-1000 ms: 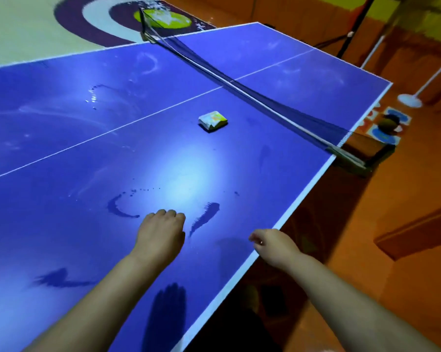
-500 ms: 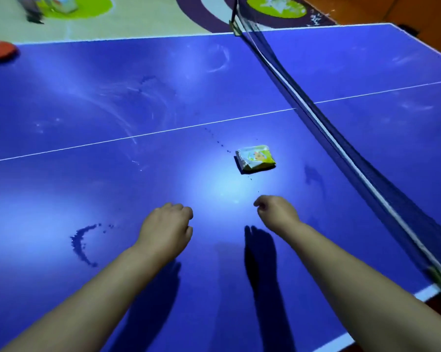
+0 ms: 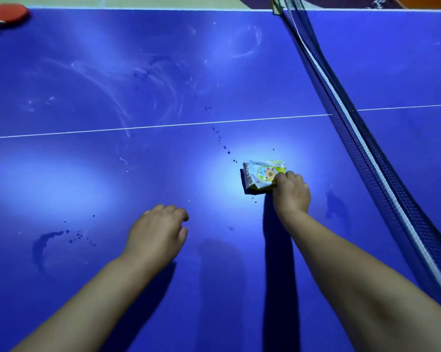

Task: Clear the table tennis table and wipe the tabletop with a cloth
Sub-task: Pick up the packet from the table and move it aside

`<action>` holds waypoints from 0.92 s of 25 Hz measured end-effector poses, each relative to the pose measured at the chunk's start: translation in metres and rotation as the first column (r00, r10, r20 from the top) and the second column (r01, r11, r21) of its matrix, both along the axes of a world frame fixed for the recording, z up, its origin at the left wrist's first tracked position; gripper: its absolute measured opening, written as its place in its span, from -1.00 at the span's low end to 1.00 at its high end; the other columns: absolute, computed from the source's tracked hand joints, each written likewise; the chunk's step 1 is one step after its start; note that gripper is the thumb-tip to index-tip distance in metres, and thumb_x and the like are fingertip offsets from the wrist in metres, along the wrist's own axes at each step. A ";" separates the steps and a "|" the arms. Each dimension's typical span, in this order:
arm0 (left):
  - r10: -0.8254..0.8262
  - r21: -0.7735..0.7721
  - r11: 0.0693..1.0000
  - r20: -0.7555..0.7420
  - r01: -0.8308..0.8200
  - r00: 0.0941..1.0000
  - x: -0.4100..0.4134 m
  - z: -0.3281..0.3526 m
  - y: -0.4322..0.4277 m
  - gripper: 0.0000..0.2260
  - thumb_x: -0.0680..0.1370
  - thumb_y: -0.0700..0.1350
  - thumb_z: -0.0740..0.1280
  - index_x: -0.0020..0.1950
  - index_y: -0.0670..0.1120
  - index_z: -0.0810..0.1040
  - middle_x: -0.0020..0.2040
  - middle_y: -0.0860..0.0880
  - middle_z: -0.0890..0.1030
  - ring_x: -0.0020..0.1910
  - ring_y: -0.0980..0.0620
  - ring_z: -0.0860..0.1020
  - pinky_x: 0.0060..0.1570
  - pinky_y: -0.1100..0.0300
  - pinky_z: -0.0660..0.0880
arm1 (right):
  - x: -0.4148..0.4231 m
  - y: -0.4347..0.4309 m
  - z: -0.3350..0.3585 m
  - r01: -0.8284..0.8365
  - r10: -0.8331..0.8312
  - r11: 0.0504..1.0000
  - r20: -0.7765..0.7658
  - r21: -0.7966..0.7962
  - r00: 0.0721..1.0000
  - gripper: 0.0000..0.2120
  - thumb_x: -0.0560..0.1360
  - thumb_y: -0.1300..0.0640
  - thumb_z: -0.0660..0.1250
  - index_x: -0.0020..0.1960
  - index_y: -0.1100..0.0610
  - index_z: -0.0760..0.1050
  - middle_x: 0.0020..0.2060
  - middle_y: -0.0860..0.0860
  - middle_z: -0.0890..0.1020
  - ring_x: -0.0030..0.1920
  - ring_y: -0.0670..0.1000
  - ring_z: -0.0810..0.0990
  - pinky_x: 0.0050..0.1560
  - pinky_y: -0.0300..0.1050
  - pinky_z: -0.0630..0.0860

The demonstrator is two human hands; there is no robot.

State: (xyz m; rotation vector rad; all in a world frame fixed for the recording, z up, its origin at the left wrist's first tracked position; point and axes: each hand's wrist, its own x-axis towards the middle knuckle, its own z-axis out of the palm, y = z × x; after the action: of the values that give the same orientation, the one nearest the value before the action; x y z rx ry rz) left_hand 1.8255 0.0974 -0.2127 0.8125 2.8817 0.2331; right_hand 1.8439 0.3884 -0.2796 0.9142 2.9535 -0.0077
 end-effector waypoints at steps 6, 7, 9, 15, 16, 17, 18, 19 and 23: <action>0.048 0.020 0.999 0.055 -0.049 0.997 0.015 -0.006 0.000 -0.73 0.55 -0.03 0.19 0.24 0.04 0.49 0.14 0.06 0.55 0.19 0.01 0.44 0.05 0.17 0.37 | 0.001 -0.003 0.005 -0.088 0.087 0.996 -0.026 -0.033 0.996 -0.78 0.56 0.29 0.15 0.14 0.19 0.49 0.11 0.14 0.50 0.06 0.20 0.49 -0.25 -0.08 0.25; 0.059 0.016 0.998 0.067 -0.060 0.996 0.020 -0.004 -0.002 -0.73 0.55 -0.02 0.18 0.24 0.05 0.47 0.15 0.08 0.54 0.19 0.03 0.43 0.05 0.19 0.36 | 0.006 -0.010 0.008 -0.109 0.107 0.993 -0.046 -0.046 0.993 -0.80 0.56 0.29 0.16 0.12 0.19 0.50 0.09 0.13 0.50 0.04 0.20 0.50 -0.27 -0.08 0.24; 0.090 0.018 0.996 0.094 -0.092 0.991 0.030 0.001 -0.009 -0.73 0.56 0.00 0.17 0.24 0.06 0.46 0.15 0.08 0.53 0.20 0.04 0.42 0.04 0.19 0.36 | 0.017 -0.031 0.015 -0.175 0.165 0.982 -0.134 -0.072 0.977 -0.85 0.55 0.28 0.18 0.03 0.21 0.51 0.02 0.14 0.52 -0.04 0.21 0.53 -0.31 -0.08 0.23; 0.374 0.167 0.887 0.288 -0.431 0.882 0.062 0.030 -0.064 -0.63 0.56 0.16 0.17 0.29 0.01 0.37 0.12 0.06 0.57 0.13 -0.03 0.50 0.01 0.12 0.44 | 0.064 -0.146 0.041 -0.494 0.396 0.866 -0.494 -0.078 0.774 -0.84 0.41 0.16 0.16 -0.28 0.16 0.48 -0.34 0.05 0.49 -0.47 0.16 0.47 -0.59 -0.18 0.22; 0.434 0.176 0.846 0.320 -0.503 0.842 0.068 0.034 -0.079 -0.57 0.55 0.20 0.15 0.32 -0.01 0.32 0.13 0.03 0.58 0.12 -0.07 0.52 0.01 0.10 0.44 | 0.072 -0.172 0.045 -0.528 0.419 0.846 -0.522 -0.072 0.743 -0.83 0.41 0.14 0.14 -0.27 0.15 0.48 -0.34 0.05 0.49 -0.46 0.15 0.47 -0.60 -0.16 0.24; 0.489 0.178 0.806 0.337 -0.564 0.805 0.075 0.038 -0.096 -0.51 0.55 0.24 0.13 0.35 -0.03 0.27 0.15 -0.01 0.57 0.14 -0.12 0.51 0.01 0.08 0.43 | 0.080 -0.199 0.049 -0.565 0.448 0.822 -0.533 -0.071 0.718 -0.83 0.42 0.13 0.14 -0.26 0.13 0.47 -0.33 0.03 0.48 -0.45 0.13 0.47 -0.59 -0.15 0.26; 0.536 0.179 0.769 0.342 -0.613 0.772 0.082 0.042 -0.113 -0.47 0.54 0.25 0.13 0.38 -0.05 0.23 0.19 -0.06 0.56 0.16 -0.15 0.50 0.03 0.06 0.42 | 0.089 -0.226 0.053 -0.601 0.476 0.795 -0.534 -0.078 0.699 -0.84 0.41 0.12 0.14 -0.25 0.12 0.47 -0.33 0.02 0.48 -0.44 0.12 0.48 -0.58 -0.15 0.26; 0.577 0.189 0.728 0.349 -0.659 0.738 0.090 0.046 -0.130 -0.44 0.53 0.25 0.14 0.39 -0.08 0.20 0.22 -0.09 0.54 0.18 -0.18 0.49 0.04 0.05 0.41 | 0.098 -0.252 0.056 -0.637 0.505 0.767 -0.540 -0.077 0.674 -0.87 0.40 0.13 0.16 -0.25 0.10 0.46 -0.32 0.00 0.47 -0.42 0.09 0.48 -0.57 -0.16 0.25; 0.678 0.335 0.481 0.442 -0.810 0.587 0.146 0.064 -0.237 -0.43 0.50 0.09 0.31 0.40 -0.10 0.20 0.25 -0.14 0.51 0.17 -0.20 0.49 0.04 0.08 0.41 | 0.144 -0.378 0.075 -0.768 0.626 0.637 -0.535 -0.069 0.568 -0.86 0.29 0.23 0.40 -0.29 0.07 0.45 -0.35 -0.04 0.46 -0.43 0.06 0.46 -0.56 -0.17 0.23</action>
State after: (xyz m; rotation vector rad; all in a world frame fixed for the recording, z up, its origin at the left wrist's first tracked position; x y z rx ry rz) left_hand 1.9712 -0.1401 -0.1491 -0.5403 2.7126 1.1412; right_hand 1.9875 0.0104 -0.2044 -0.4476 3.3602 -0.7177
